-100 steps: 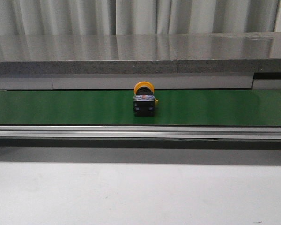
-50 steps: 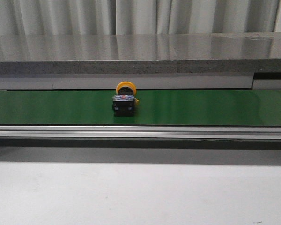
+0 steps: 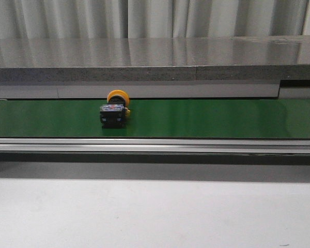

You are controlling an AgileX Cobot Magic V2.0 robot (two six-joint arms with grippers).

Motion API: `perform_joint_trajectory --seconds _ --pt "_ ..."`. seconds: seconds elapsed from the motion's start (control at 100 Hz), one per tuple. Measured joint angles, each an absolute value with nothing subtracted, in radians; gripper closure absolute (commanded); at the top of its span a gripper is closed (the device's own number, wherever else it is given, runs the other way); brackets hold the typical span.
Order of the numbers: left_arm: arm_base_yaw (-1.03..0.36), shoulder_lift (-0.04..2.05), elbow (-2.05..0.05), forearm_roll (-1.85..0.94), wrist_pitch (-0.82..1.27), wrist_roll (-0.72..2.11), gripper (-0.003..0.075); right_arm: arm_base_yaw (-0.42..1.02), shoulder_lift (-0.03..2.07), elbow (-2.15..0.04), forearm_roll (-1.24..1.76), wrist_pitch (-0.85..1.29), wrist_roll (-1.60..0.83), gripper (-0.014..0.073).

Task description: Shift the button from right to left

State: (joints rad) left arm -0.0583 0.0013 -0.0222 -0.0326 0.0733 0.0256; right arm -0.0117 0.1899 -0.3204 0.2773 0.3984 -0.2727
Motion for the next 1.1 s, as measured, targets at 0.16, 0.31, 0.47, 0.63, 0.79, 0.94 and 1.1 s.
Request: perform_joint_trajectory --seconds 0.16,0.31,0.47,0.63,0.79,0.94,1.1 --pt "-0.058 0.075 -0.100 -0.034 0.129 0.026 0.0741 -0.012 0.190 -0.320 0.277 0.398 -0.273 0.0660" --pt "-0.058 0.186 -0.216 -0.034 0.206 0.026 0.0741 -0.012 0.190 -0.320 0.277 0.398 -0.273 0.0660" --pt "-0.058 0.359 -0.364 -0.034 0.329 0.026 0.0740 -0.012 0.190 -0.320 0.277 0.398 -0.273 0.0660" --pt "-0.058 0.559 -0.517 -0.034 0.427 0.026 0.0647 -0.012 0.190 -0.320 0.277 0.398 -0.273 0.0660" --pt "-0.058 0.736 -0.640 -0.052 0.444 0.026 0.0197 -0.012 0.190 -0.320 0.277 0.398 -0.273 0.0660" --pt "-0.058 0.866 -0.739 -0.075 0.444 0.026 0.0017 -0.012 0.190 -0.320 0.277 0.398 -0.273 0.0660" --pt "-0.058 1.015 -0.839 -0.083 0.491 0.026 0.0076 -0.012 0.190 -0.320 0.277 0.398 -0.273 0.0660"
